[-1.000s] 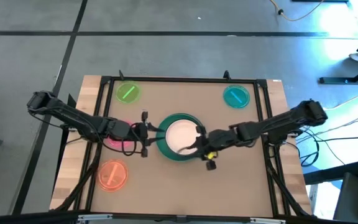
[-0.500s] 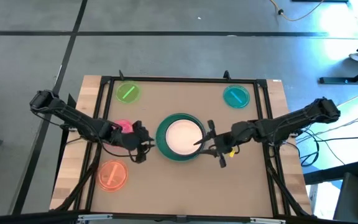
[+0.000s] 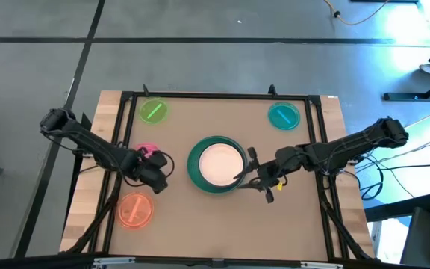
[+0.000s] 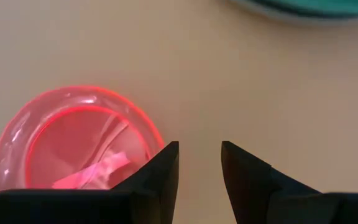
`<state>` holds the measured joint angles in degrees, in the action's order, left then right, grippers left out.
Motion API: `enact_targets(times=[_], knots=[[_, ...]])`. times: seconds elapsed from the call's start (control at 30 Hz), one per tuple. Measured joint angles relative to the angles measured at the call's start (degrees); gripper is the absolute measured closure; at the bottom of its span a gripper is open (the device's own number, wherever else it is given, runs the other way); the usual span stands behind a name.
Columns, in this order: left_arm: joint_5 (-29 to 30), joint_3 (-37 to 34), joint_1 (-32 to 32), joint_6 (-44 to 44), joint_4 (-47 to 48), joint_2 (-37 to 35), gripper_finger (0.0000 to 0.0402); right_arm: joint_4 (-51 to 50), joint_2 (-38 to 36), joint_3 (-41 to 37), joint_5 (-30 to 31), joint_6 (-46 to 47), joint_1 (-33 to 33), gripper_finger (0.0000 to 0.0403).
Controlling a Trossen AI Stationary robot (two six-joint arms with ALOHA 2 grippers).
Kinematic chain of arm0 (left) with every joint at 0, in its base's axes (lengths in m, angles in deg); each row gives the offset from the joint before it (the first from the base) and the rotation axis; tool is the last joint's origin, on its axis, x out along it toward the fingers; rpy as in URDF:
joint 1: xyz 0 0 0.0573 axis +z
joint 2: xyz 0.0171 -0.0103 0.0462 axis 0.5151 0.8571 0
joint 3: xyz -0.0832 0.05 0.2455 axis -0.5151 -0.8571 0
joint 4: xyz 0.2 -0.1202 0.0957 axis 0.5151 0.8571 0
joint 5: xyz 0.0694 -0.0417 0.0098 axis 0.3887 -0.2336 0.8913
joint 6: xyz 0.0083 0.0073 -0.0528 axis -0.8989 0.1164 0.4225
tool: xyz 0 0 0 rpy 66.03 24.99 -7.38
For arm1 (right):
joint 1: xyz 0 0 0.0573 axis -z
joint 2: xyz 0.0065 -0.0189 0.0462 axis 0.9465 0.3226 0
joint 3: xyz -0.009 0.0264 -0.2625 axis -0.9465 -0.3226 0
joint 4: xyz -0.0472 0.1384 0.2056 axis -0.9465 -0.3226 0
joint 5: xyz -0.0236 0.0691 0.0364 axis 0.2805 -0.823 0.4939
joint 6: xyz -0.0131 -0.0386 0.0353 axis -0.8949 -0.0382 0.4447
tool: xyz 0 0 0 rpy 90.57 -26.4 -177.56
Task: Stack plastic plates
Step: Stack the transparent pink plate on top of the light orange plate
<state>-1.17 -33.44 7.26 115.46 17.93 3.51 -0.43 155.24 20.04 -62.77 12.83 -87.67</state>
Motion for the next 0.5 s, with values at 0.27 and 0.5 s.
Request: enact_targets(times=[0.27, 0.5], knots=[[-1.34, 0.00, 2.42, 0.02, 1.19, 7.82, 0.0288, 0.04, 0.00, 0.02, 3.06, -1.00, 0.00, 0.0258], [-2.51, 0.00, 4.79, 2.44, 0.78, 13.43, 0.0288, -0.69, 0.00, 0.02, 2.95, -0.35, 0.00, 0.0258]])
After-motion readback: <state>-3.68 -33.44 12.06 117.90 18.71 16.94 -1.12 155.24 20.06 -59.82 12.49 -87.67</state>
